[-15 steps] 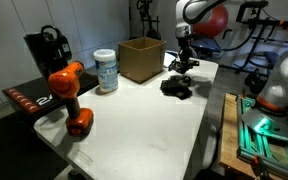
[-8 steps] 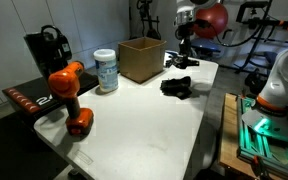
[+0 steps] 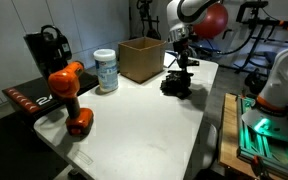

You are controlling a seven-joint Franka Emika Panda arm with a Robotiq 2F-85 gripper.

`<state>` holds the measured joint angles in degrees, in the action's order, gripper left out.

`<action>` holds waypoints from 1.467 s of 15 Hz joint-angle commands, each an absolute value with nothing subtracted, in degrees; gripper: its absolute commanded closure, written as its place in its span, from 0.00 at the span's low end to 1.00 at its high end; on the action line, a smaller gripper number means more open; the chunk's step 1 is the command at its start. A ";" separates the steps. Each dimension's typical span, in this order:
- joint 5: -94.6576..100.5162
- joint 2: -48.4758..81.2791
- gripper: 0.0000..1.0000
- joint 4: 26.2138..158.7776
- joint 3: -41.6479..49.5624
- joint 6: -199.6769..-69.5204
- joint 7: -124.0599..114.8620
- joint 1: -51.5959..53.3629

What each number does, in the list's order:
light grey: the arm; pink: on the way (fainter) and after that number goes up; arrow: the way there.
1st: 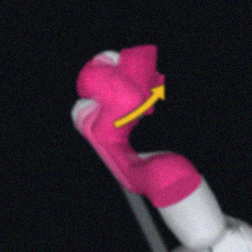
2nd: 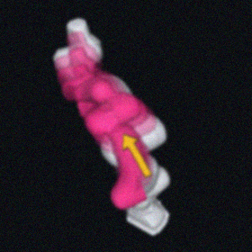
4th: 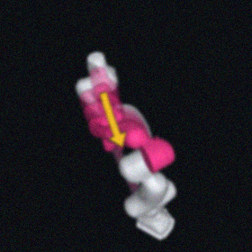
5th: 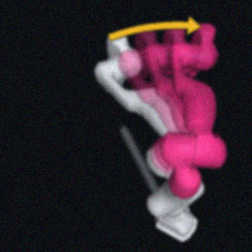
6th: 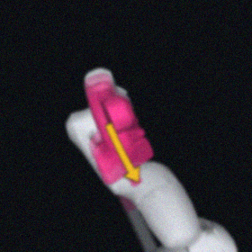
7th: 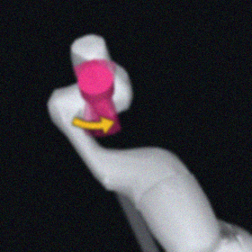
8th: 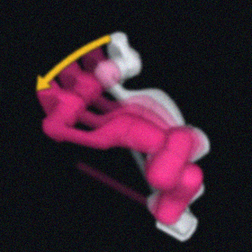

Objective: Pick up the second glove from the right and put it on the leftmost glove, pick up the glove to the right of the stacked glove and put it on the stack of gloves, pick up the rightmost glove and put it on the stack of gloves, pick up all the gloves and put them in the cardboard box

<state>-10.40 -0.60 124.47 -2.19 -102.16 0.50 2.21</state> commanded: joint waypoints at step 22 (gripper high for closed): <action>-3.78 -6.72 0.00 122.48 10.29 -112.59 1.00 -9.67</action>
<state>-3.85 -8.89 122.67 6.87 -107.81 0.75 -6.44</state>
